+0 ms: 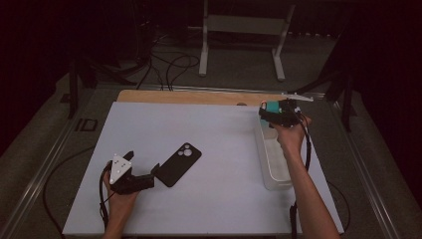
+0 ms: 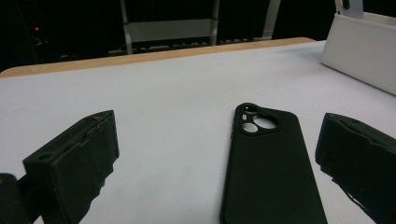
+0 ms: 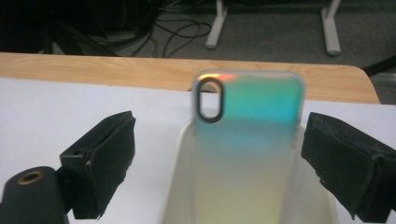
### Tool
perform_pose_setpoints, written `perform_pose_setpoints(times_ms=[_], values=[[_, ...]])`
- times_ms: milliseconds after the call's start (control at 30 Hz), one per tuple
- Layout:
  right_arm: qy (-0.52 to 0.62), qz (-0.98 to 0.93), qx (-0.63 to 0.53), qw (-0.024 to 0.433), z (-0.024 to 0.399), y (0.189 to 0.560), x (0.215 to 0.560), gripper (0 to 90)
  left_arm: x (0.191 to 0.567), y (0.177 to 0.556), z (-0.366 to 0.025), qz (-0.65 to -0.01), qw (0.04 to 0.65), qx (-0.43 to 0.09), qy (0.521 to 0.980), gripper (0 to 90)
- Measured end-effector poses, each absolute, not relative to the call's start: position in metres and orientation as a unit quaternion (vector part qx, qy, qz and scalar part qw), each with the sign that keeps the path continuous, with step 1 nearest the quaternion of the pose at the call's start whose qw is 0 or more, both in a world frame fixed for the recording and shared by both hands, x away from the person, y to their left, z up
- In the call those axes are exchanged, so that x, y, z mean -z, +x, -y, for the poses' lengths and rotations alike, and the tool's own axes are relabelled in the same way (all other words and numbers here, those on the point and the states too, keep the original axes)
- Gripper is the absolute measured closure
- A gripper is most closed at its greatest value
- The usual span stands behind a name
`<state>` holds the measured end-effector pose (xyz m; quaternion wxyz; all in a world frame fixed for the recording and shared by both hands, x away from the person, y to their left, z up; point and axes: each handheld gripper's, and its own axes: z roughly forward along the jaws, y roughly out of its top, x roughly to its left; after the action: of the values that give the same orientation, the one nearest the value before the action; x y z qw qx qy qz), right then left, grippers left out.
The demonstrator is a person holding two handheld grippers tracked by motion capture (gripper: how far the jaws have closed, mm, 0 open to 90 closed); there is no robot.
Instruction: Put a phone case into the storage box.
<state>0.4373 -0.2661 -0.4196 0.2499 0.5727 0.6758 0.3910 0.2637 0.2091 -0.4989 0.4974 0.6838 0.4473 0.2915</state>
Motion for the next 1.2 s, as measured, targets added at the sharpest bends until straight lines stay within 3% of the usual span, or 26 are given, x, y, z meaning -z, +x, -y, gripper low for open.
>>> perform_pose_setpoints(times_ms=[567, 1200], values=[[0.479, -0.71, -0.456, 0.241, 0.244, 0.348, 0.407, 9.7, 0.5, 0.263, -0.208, -0.449, 0.495, -0.29, 0.685, 0.0], [0.406, -0.712, -0.509, 0.263, 0.249, 0.271, 0.443, 11.3, 0.496, 0.263, -0.212, -0.45, 0.497, -0.276, 0.689, 0.0]])
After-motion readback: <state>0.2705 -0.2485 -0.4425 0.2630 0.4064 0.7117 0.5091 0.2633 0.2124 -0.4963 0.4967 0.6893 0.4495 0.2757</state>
